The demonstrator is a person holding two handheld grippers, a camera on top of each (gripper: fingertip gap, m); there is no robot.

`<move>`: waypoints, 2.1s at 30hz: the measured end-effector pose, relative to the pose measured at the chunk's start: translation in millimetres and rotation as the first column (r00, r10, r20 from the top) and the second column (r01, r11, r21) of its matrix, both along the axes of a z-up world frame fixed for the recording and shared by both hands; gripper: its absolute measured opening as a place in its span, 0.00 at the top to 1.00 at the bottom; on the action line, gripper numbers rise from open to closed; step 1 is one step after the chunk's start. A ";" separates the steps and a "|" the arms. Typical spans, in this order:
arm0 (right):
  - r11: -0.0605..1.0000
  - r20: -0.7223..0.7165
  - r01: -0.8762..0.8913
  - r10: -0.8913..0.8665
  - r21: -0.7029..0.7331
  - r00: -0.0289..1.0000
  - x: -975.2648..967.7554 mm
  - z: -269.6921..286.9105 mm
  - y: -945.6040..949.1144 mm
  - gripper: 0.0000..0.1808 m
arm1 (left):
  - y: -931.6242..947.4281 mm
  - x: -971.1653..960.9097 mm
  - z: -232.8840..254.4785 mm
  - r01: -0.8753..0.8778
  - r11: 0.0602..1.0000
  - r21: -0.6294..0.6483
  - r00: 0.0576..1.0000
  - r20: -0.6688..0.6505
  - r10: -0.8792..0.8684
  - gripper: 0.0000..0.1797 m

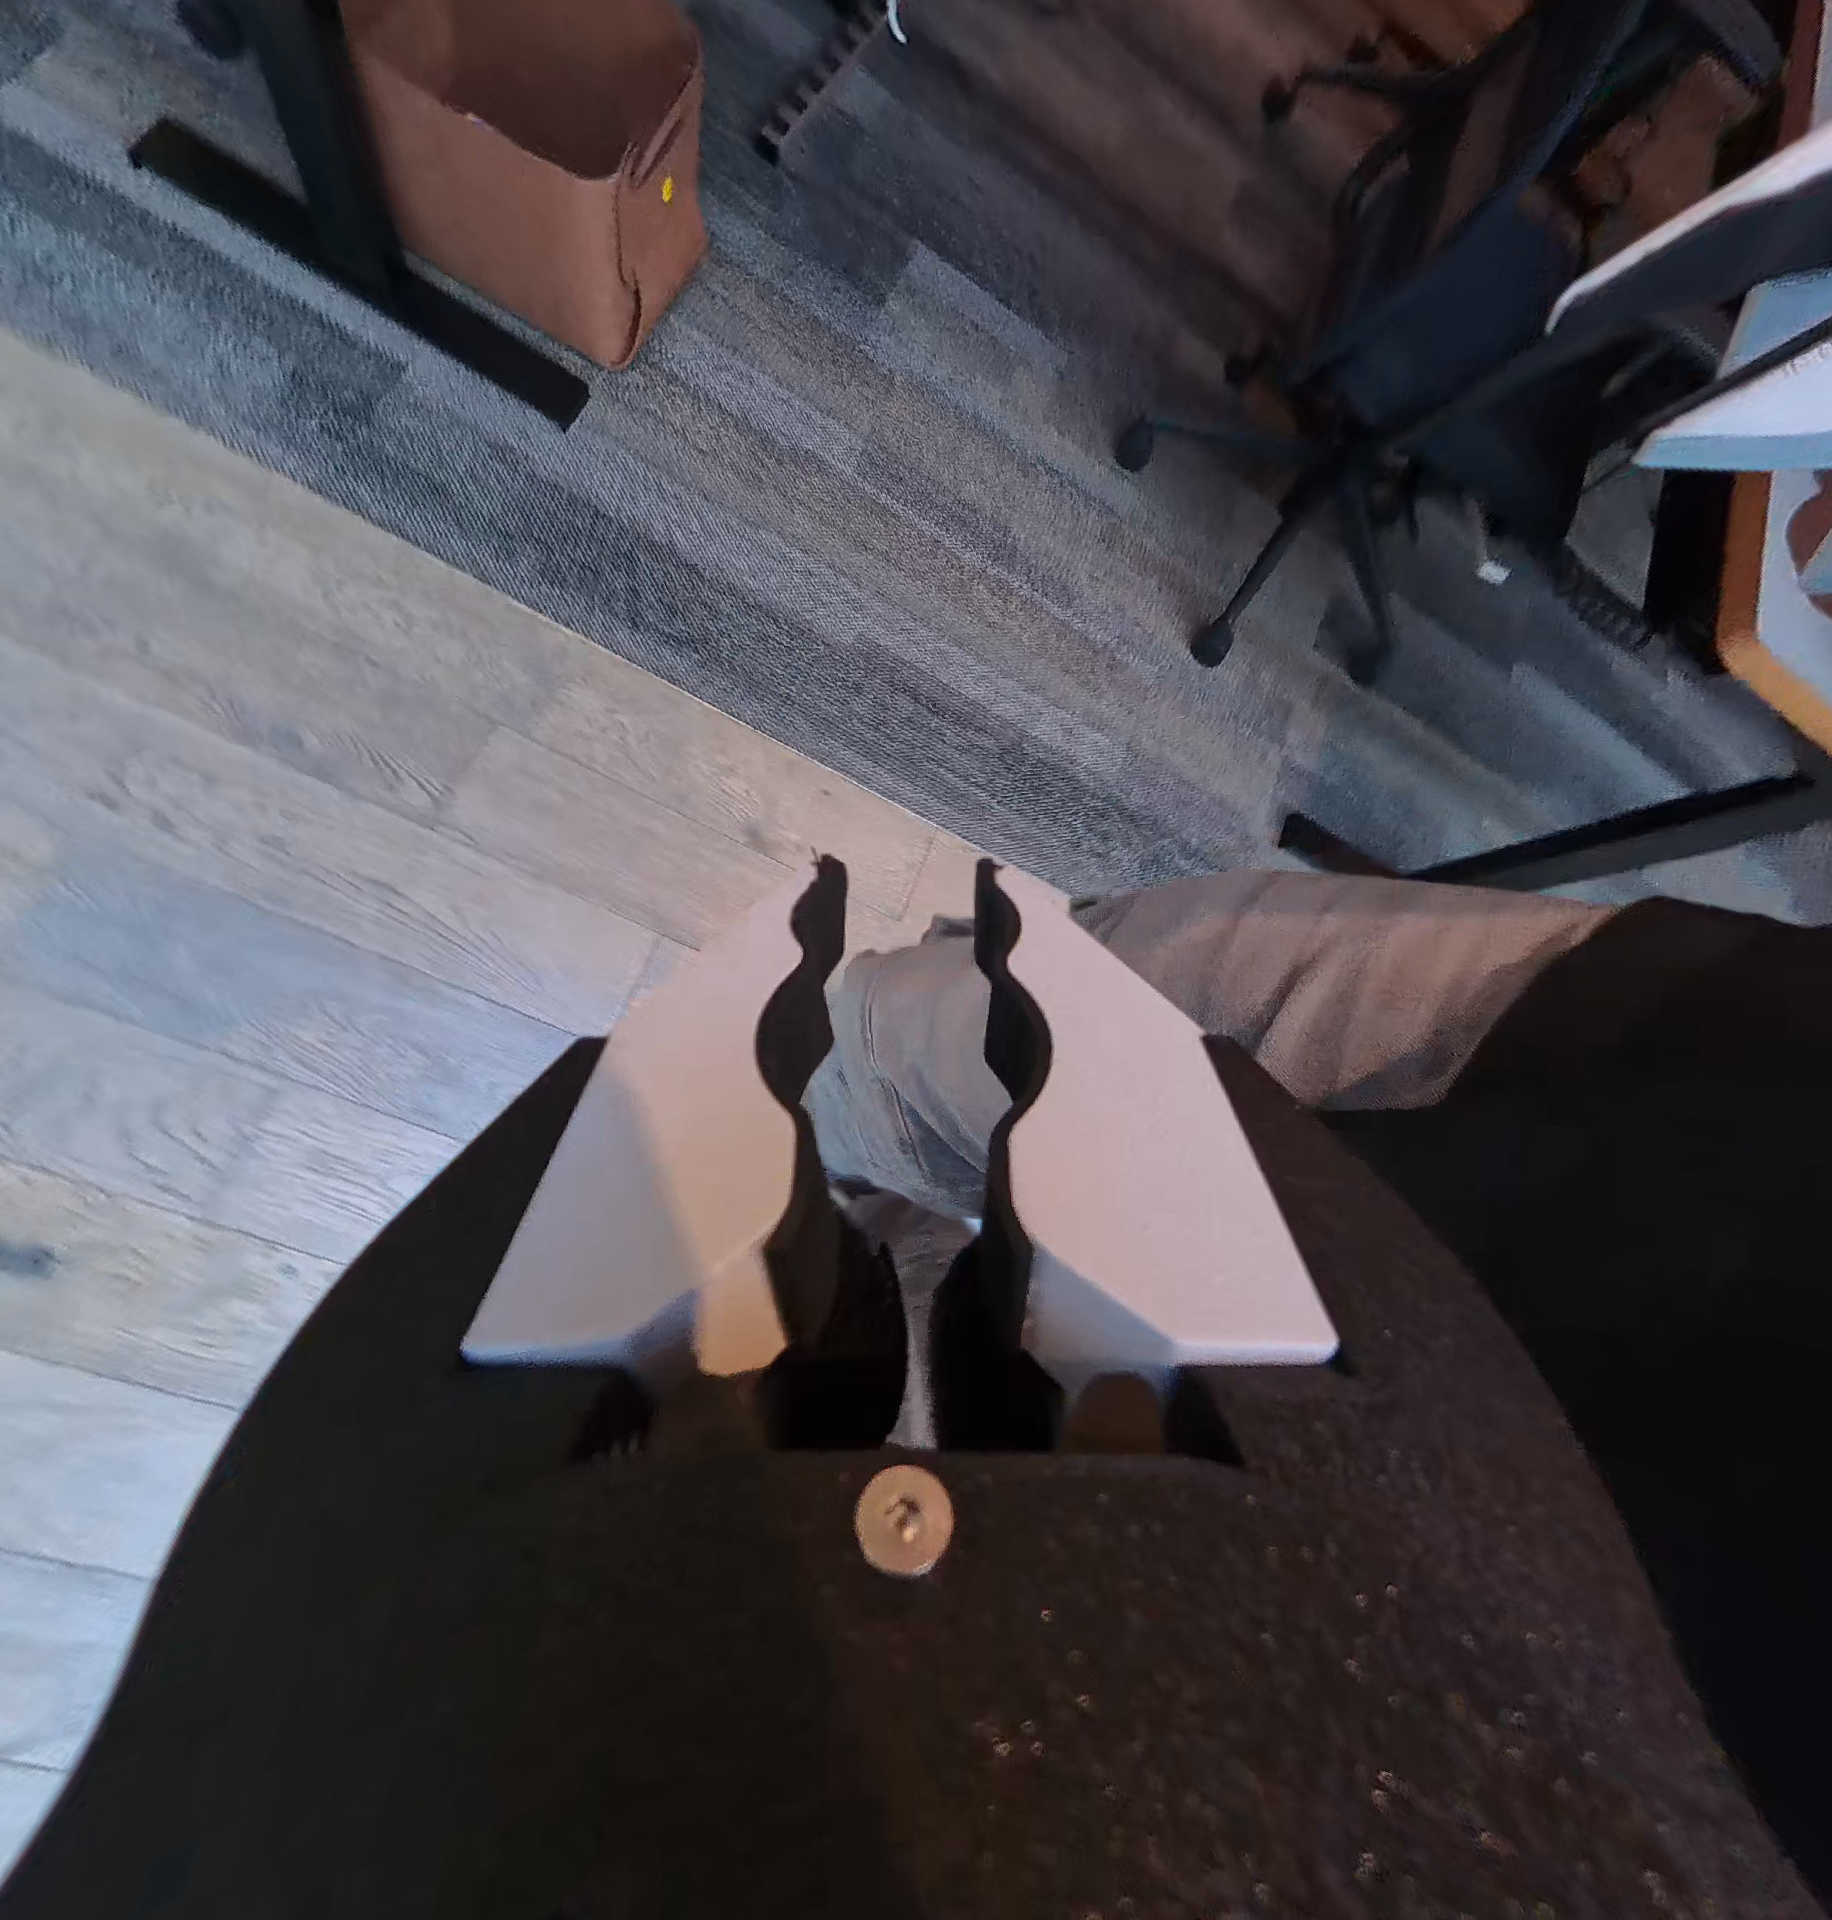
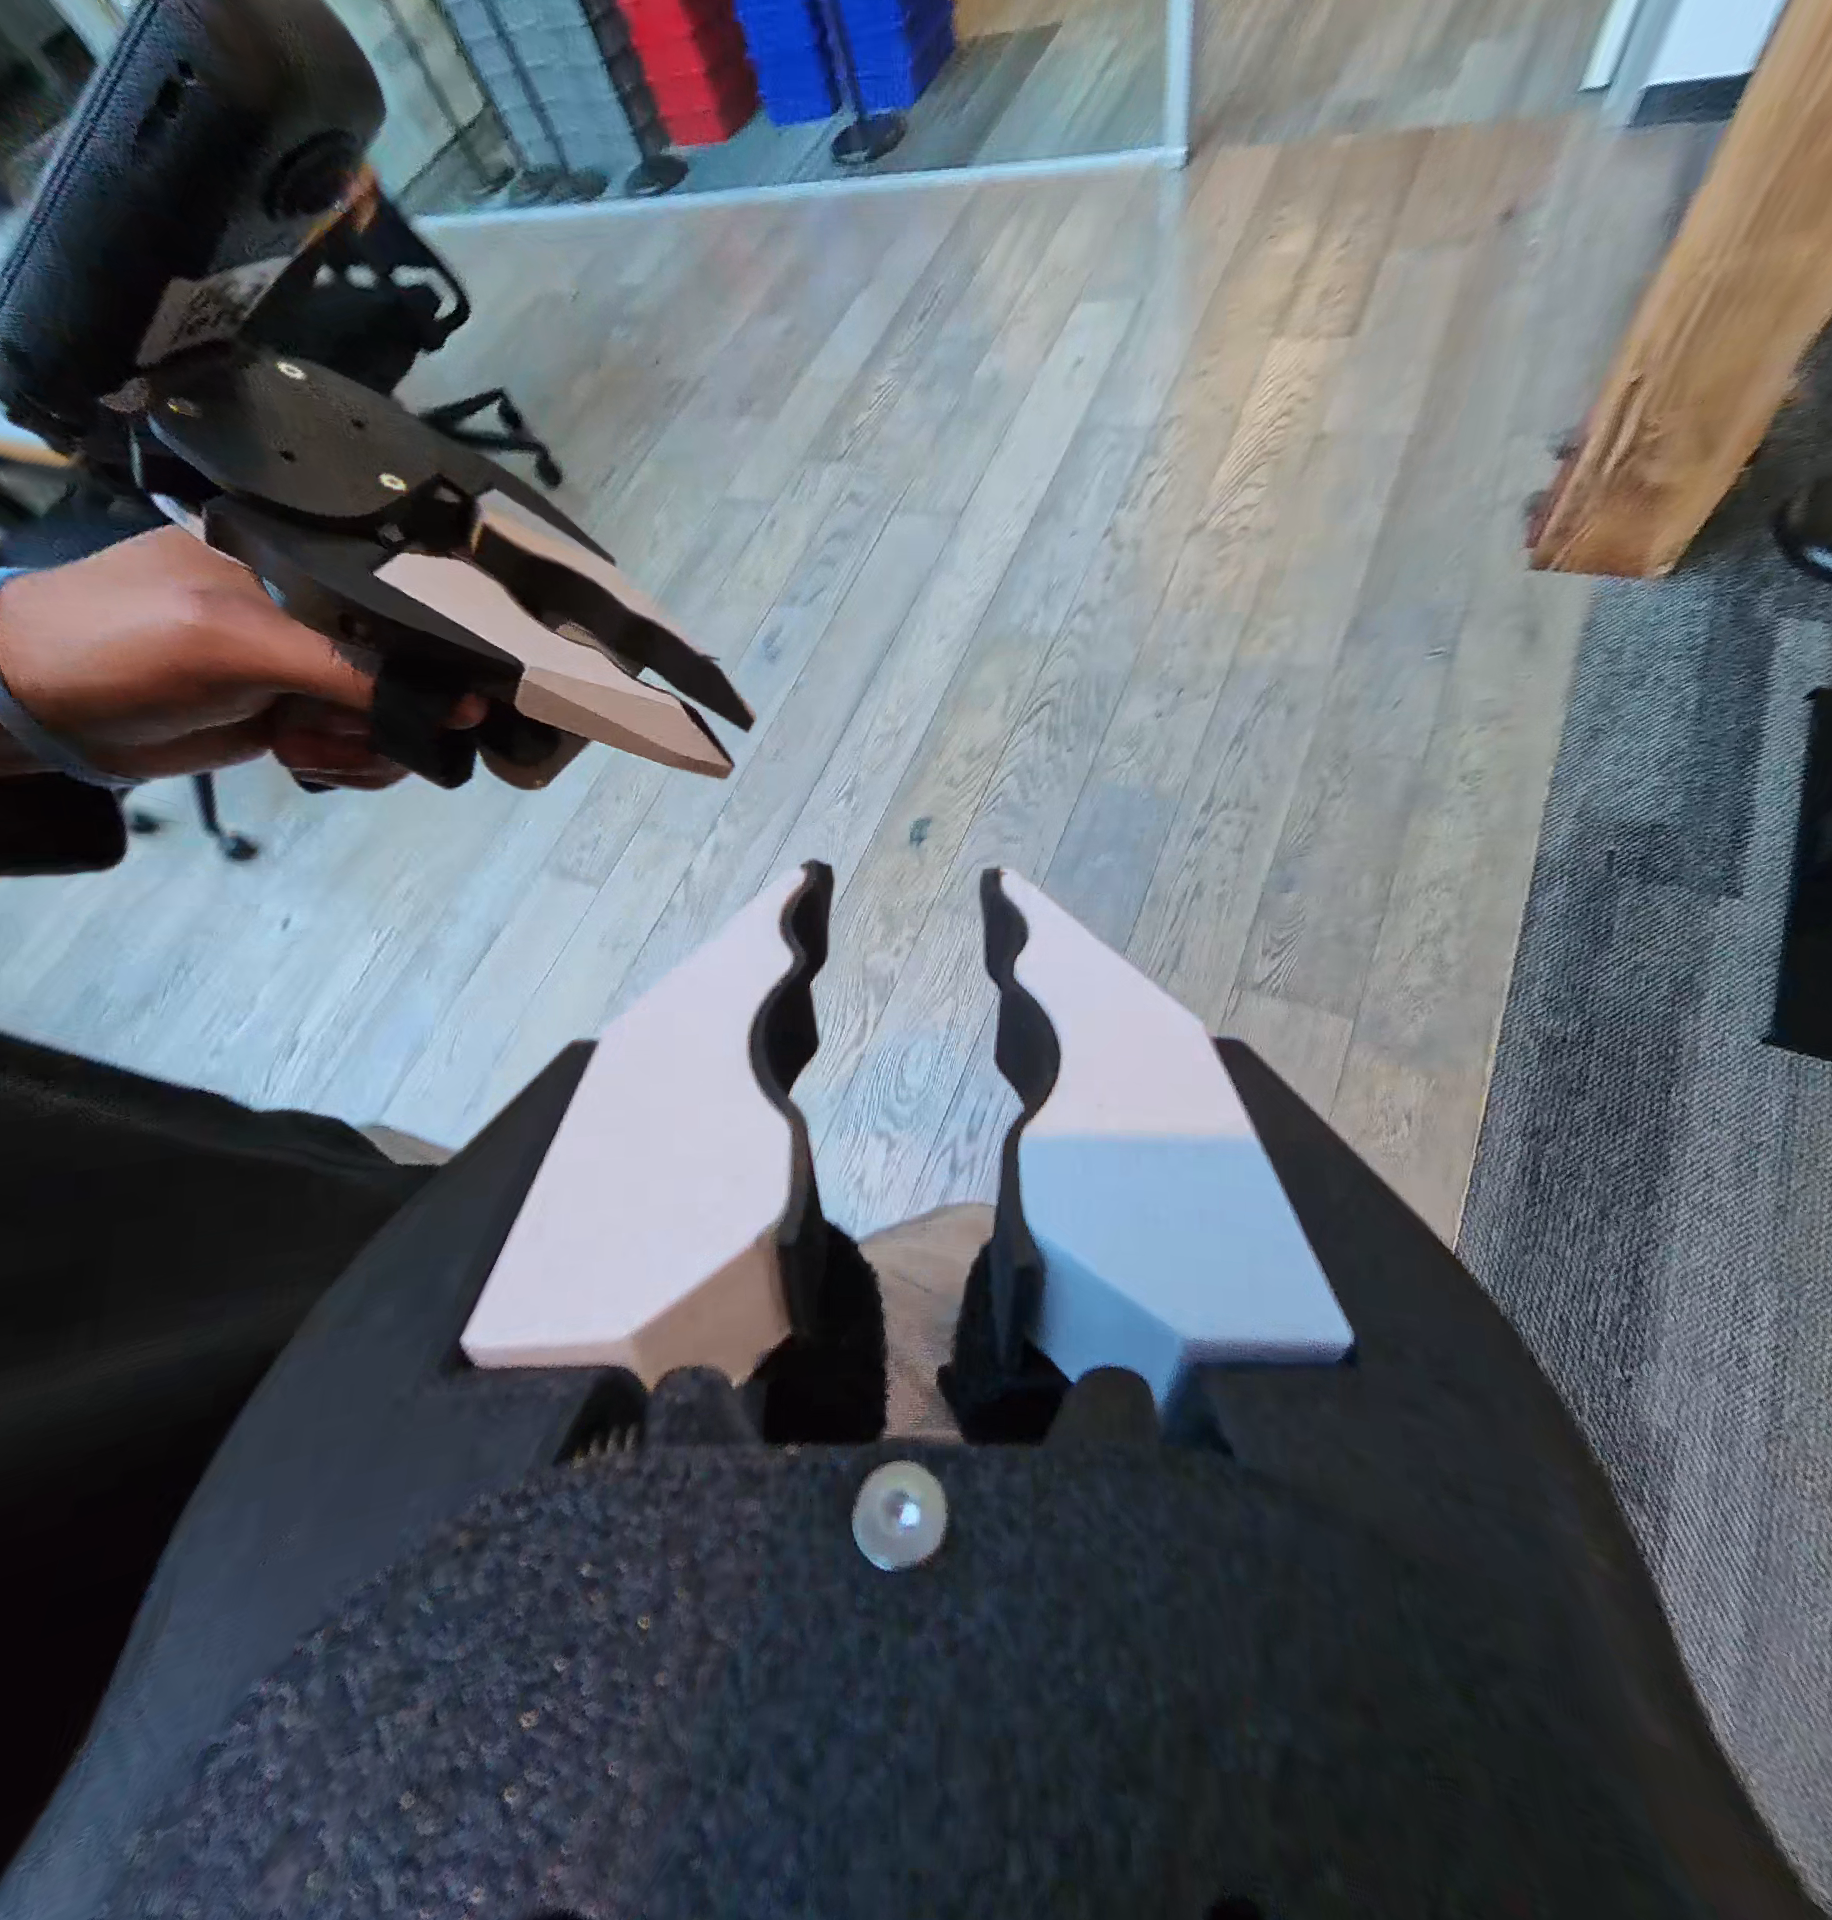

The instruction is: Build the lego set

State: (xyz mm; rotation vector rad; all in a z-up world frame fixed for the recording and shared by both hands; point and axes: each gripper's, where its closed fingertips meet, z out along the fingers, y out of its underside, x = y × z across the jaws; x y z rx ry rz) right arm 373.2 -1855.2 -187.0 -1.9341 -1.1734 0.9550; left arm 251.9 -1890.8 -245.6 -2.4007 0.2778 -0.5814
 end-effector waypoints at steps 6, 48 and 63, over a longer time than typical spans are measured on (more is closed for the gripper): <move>0.989 -0.035 0.143 -0.144 -0.035 0.989 -77.5 -30.8 118.9 0.84 | 142.9 -73.5 -5.3 0.222 0.975 0.022 0.972 -0.090 -0.219 0.88; 0.931 0.037 -0.358 0.361 -0.065 0.932 -1078.7 -47.5 777.7 0.85 | 812.4 -1042.2 7.7 -0.244 0.966 0.081 0.963 -0.095 0.251 0.88; 0.926 -0.007 -0.378 0.378 -0.003 0.926 -1389.2 -17.9 1145.6 0.85 | 1095.9 -1338.9 12.7 -0.309 0.951 0.015 0.937 -0.168 0.307 0.88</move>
